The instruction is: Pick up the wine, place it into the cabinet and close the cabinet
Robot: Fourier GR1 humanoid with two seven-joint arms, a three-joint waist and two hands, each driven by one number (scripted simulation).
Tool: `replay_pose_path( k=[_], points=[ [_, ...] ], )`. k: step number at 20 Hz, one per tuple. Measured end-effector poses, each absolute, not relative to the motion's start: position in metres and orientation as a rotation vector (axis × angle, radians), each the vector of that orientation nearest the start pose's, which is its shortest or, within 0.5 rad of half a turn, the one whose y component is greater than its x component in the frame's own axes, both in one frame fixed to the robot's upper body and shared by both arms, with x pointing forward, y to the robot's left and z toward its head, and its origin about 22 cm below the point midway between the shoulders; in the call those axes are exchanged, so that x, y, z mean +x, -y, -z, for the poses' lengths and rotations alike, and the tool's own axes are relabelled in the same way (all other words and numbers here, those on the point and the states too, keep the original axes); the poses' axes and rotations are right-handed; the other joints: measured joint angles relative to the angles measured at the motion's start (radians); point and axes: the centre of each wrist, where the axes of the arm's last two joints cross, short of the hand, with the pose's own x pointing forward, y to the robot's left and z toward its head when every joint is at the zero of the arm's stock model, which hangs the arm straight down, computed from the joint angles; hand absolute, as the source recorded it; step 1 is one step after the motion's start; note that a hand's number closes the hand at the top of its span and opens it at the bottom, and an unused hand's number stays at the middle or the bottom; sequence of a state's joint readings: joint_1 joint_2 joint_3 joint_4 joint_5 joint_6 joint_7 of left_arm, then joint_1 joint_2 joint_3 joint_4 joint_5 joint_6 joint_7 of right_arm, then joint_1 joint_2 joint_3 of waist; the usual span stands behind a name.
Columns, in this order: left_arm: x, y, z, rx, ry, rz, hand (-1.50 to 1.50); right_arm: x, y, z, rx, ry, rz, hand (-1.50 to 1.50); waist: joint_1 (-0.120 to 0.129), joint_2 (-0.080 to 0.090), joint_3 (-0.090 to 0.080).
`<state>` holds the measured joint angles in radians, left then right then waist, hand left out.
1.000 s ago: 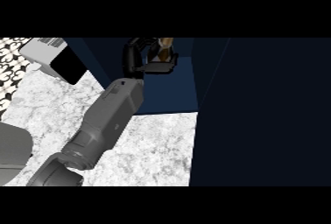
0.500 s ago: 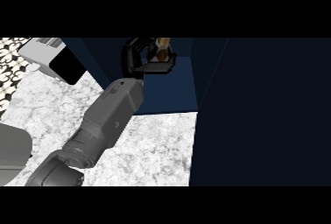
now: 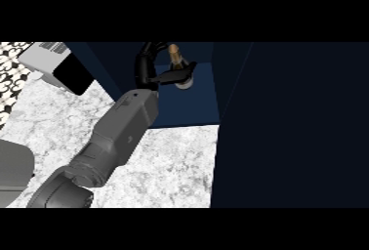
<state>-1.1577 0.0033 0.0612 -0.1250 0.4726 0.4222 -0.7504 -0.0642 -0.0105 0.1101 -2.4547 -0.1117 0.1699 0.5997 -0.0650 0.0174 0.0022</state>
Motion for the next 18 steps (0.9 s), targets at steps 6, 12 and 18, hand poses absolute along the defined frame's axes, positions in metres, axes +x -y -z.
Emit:
replay_pose_path(
  k=[6, 12, 18],
  points=[
    [0.430, -0.106, -0.027, 0.200, 1.823, -0.160, -1.50, 0.160, 0.207, -0.195, 0.250, 1.918, -0.290, -1.50, -0.004, 0.004, 0.000],
    [0.423, -0.111, -0.012, 0.245, 1.810, -0.115, -1.50, 0.159, 0.208, -0.194, 0.252, 1.920, -0.292, -1.50, -0.010, 0.006, 0.000],
    [0.421, -0.111, -0.009, 0.262, 1.832, -0.136, -1.50, 0.159, 0.209, -0.196, 0.250, 1.922, -0.307, -1.50, -0.010, 0.007, 0.000]
  ],
)
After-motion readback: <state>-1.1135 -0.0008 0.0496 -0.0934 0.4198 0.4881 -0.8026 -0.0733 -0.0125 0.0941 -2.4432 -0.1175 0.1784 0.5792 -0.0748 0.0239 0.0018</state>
